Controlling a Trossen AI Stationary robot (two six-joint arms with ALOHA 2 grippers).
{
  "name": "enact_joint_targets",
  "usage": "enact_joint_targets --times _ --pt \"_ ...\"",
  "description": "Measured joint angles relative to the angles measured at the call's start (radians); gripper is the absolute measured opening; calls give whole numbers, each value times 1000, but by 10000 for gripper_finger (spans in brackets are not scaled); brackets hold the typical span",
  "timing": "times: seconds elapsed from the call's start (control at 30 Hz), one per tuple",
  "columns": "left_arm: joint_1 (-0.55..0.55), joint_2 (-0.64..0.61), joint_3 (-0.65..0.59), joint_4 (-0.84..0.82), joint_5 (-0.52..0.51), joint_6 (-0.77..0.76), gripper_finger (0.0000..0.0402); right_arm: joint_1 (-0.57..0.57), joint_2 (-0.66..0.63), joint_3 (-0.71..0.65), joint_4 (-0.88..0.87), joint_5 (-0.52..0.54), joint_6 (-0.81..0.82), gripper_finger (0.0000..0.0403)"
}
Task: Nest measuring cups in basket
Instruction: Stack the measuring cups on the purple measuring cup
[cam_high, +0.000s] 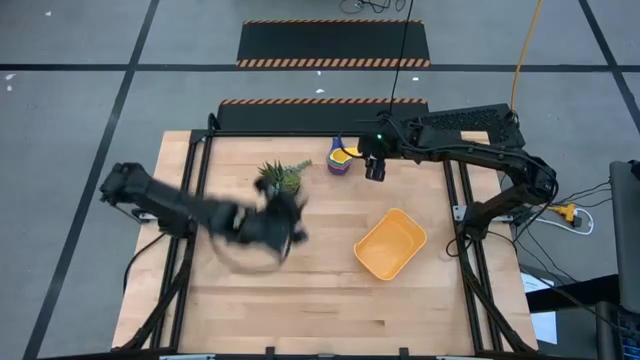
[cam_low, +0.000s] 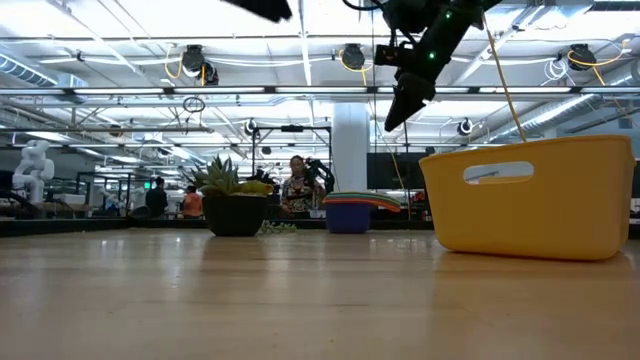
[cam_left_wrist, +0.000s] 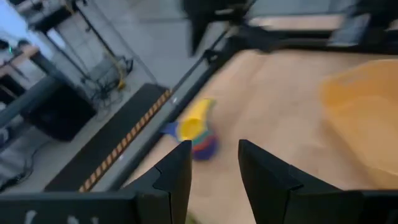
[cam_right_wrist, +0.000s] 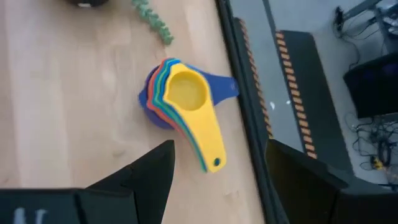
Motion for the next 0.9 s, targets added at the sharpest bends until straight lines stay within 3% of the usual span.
enact_joint_targets --times 0.13,0.27,0.4,0.53,0.67,0.9 --pt "316 -24 33 3 271 149 136 -62 1 32 -1 -39 -20 242" --pt "629 -13 42 51 572 182 136 -144 0 63 -9 -162 64 242" --pt "846 58 43 60 746 190 136 -189 1 63 -36 -324 151 242" --pt "937 154 43 89 862 233 136 -184 29 50 13 -336 155 242" --pt "954 267 65 149 919 273 136 -202 94 49 96 -336 158 242" --pt "954 522 333 -3 917 345 136 -227 177 49 163 -339 182 242"
